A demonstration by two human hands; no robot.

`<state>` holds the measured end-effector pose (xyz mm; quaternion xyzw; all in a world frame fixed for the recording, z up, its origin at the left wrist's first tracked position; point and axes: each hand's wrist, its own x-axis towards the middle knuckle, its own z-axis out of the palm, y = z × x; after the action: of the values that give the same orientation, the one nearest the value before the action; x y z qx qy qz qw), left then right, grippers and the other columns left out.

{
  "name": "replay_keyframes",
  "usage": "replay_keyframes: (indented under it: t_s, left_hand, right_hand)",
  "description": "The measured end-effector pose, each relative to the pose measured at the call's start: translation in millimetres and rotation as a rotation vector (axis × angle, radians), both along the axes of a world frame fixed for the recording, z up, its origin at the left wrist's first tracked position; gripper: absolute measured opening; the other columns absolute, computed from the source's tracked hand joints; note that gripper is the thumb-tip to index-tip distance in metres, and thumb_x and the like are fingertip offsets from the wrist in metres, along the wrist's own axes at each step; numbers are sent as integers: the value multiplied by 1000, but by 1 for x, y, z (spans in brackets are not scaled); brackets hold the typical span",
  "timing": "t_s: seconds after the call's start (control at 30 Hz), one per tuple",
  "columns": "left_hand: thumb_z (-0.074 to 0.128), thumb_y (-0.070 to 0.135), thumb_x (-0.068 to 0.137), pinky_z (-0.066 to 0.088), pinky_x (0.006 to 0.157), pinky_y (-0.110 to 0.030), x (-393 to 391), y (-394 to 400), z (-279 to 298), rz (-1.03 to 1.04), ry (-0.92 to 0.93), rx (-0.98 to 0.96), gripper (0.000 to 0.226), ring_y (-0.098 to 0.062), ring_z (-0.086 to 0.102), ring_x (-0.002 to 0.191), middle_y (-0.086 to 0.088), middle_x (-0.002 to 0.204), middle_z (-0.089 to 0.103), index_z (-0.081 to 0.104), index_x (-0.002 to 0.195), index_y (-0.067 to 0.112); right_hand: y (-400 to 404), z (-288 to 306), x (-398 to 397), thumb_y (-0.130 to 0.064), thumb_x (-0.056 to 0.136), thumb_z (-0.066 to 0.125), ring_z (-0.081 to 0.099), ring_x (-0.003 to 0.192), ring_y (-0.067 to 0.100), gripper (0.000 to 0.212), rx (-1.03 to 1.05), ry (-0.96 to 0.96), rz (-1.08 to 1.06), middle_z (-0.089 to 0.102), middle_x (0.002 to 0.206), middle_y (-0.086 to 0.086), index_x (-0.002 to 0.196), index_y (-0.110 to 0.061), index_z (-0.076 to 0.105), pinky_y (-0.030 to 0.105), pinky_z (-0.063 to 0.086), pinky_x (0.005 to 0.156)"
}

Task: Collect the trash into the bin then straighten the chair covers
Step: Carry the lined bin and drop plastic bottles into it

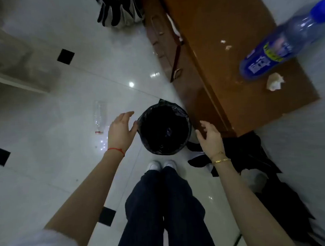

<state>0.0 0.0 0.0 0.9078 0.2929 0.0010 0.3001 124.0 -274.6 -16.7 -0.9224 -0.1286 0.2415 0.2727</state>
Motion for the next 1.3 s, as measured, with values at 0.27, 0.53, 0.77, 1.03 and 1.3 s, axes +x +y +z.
replay_keyframes:
  t_s: [0.27,0.53,0.77,1.03,1.3]
  left_hand:
    - [62,32,88,49,82,-38,18,8,-169,24,155,-55,43,-29,60,103,-8,120,61,56,128,17]
    - [66,17,78,43,72,-30,22,8,-201,94,248,-180,45,-29,59,96,-11,105,63,59,122,13]
    - [70,16,75,49,74,-34,8,11,-83,241,126,-202,37,-26,58,86,-7,97,60,64,112,15]
    - [69,11,81,51,81,-23,-44,22,155,437,-191,-301,27,7,57,79,22,91,62,59,103,22]
    - [62,7,85,57,73,-43,-112,29,313,700,-293,-313,25,-23,67,73,15,76,70,50,101,22]
  right_hand:
    - [21,-157,18,-31,94,54,54,116,30,51,-57,104,-44,50,134,13,139,-14,40,43,48,93]
    - [25,-184,19,-10,88,59,61,102,31,49,-27,112,-127,62,118,13,134,-16,44,43,52,90]
    - [36,-71,24,-5,86,60,60,85,22,46,51,86,-74,64,100,7,130,-13,50,22,46,79]
    - [70,159,20,-7,88,61,58,86,17,47,233,-53,125,66,101,14,132,-15,49,10,35,73]
    - [133,317,-1,-8,88,60,58,90,19,48,340,-107,335,66,104,13,134,-15,48,13,36,74]
